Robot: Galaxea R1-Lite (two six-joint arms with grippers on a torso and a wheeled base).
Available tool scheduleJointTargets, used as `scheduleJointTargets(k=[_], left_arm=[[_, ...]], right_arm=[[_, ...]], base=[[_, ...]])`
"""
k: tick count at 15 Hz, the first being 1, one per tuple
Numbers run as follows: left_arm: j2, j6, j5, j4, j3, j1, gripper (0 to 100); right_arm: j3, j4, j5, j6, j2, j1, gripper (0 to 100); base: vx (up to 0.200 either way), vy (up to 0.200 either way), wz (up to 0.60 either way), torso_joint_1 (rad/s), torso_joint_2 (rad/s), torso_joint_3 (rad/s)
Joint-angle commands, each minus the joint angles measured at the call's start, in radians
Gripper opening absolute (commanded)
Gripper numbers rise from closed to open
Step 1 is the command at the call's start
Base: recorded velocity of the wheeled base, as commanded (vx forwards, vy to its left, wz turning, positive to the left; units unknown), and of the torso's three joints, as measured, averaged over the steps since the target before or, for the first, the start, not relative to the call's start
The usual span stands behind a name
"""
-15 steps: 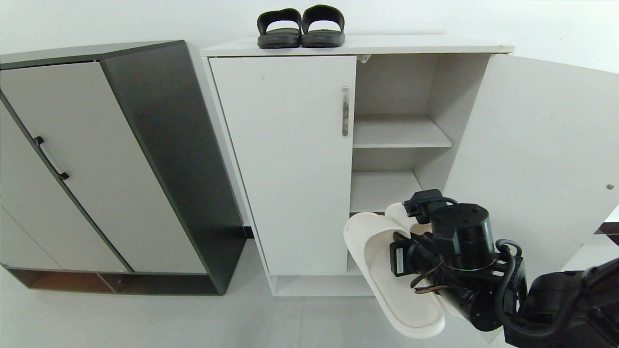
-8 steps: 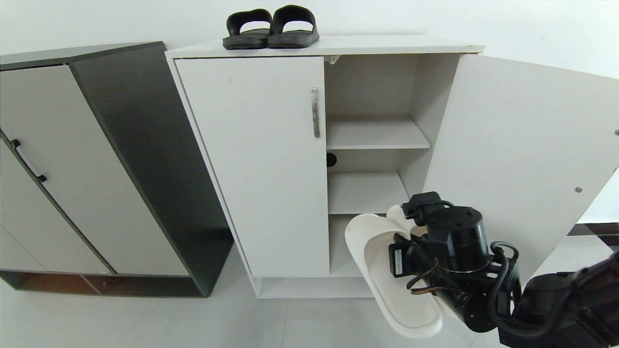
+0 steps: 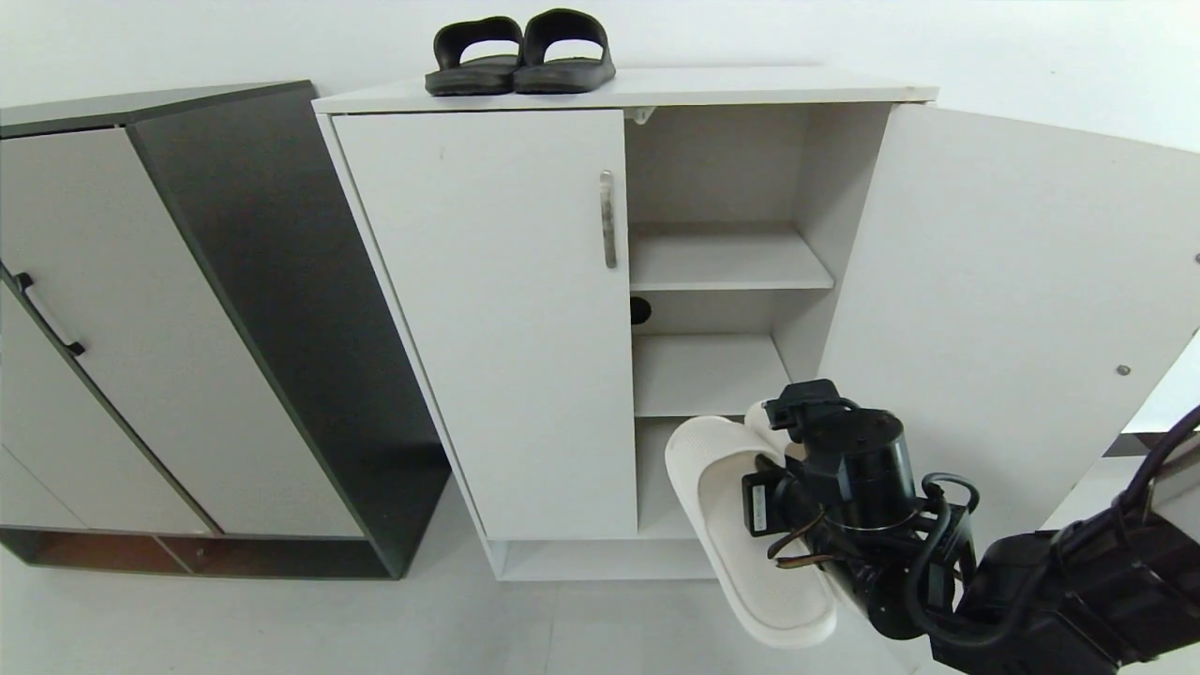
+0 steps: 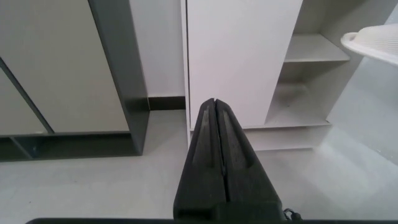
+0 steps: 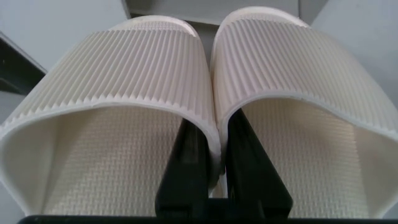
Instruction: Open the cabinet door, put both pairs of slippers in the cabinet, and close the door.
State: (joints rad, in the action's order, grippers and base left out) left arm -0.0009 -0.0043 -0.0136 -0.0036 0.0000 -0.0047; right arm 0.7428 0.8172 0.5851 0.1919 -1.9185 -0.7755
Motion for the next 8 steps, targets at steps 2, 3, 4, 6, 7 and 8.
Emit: scheduleJointTargets(k=[2, 3, 4, 6, 7, 8], left_arm=[[0.002, 0.0, 0.0, 0.001, 0.0, 0.0, 0], [0.002, 0.0, 0.0, -0.001, 0.0, 0.0, 0], [0.002, 0.0, 0.0, 0.001, 0.0, 0.0, 0], [0.002, 0.0, 0.0, 0.001, 0.0, 0.0, 0], [0.002, 0.001, -0.002, 0.001, 0.0, 0.0, 0], [0.002, 0.001, -0.002, 0.001, 0.0, 0.0, 0]], right_arm=[[0.006, 0.002, 0.012, 0.001, -0.028, -0.001, 0], [0.015, 0.002, 0.012, 0.001, -0.042, -0.001, 0], [0.027, 0.002, 0.012, 0.001, -0.059, 0.001, 0], [0.083, 0.005, 0.012, 0.0, -0.102, 0.007, 0], [0.112, 0.005, 0.012, 0.0, -0.116, 0.015, 0], [0.136, 0.003, 0.012, 0.001, -0.132, 0.021, 0]], base=[[0.0, 0.0, 0.0, 0.0, 0.0, 0.0], [0.0, 0.0, 0.0, 0.002, 0.0, -0.105], [0.0, 0.0, 0.0, 0.007, 0.0, -0.159], [0.0, 0.0, 0.0, 0.002, 0.0, -0.181], [0.0, 0.0, 0.0, 0.002, 0.0, -0.193], [0.0, 0.0, 0.0, 0.012, 0.0, -0.198]])
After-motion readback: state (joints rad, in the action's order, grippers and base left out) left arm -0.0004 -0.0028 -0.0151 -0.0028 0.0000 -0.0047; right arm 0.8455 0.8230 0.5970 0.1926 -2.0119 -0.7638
